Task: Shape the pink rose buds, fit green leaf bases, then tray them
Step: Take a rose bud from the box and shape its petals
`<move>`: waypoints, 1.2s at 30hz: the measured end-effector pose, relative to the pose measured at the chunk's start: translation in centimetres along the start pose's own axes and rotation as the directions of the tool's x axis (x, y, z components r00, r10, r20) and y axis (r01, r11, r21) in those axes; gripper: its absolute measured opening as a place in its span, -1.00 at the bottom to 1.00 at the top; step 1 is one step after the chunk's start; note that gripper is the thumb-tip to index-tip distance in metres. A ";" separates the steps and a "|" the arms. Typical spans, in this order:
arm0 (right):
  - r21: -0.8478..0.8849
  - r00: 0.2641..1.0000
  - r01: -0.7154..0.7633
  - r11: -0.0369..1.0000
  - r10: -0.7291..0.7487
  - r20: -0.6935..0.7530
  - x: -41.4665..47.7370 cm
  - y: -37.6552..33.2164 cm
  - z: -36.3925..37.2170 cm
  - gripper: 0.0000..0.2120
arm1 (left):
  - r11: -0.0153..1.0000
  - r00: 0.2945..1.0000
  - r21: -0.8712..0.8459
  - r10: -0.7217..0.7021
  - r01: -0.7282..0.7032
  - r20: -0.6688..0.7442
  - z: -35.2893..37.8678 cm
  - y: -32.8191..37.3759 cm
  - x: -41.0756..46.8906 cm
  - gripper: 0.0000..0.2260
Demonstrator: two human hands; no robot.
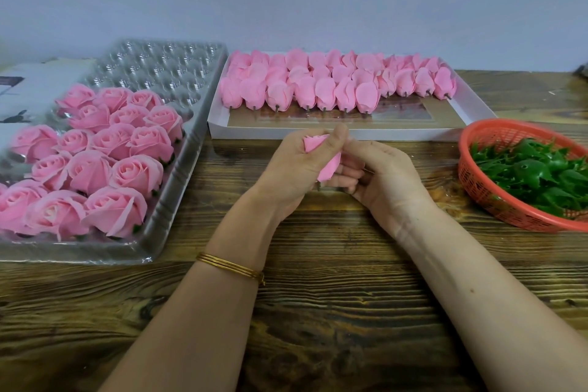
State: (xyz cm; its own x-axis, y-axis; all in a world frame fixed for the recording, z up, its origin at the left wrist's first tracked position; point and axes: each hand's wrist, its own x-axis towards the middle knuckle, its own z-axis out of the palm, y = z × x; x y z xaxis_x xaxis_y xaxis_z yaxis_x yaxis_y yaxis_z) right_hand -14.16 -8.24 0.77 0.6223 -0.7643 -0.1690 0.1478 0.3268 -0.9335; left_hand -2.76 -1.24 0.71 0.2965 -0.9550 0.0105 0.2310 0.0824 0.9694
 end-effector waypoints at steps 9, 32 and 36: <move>-0.071 1.000 -0.011 0.997 0.010 -0.021 0.2 0.0 -0.1 -0.35 | 1.000 1.000 0.011 -0.012 0.012 -0.005 -0.1 -0.1 0.0 -0.66; -0.135 0.999 -0.047 0.990 0.045 -0.014 0.2 -0.2 0.0 -0.46 | 0.995 1.000 0.095 -0.008 0.005 0.022 -0.6 -0.1 -0.1 -0.67; -0.177 0.999 -0.042 0.983 0.040 -0.018 0.2 -0.2 0.0 -0.56 | 0.994 1.000 0.108 -0.002 0.000 0.026 -0.6 -0.1 -0.1 -0.64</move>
State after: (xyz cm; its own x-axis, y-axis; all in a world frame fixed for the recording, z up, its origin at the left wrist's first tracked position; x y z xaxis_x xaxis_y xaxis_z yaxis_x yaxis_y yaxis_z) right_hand -14.11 -8.46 0.92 0.6135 -0.7608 -0.2117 -0.0167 0.2555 -0.9667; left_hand -2.28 -0.94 0.44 0.2719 -0.9622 0.0146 0.1294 0.0516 0.9902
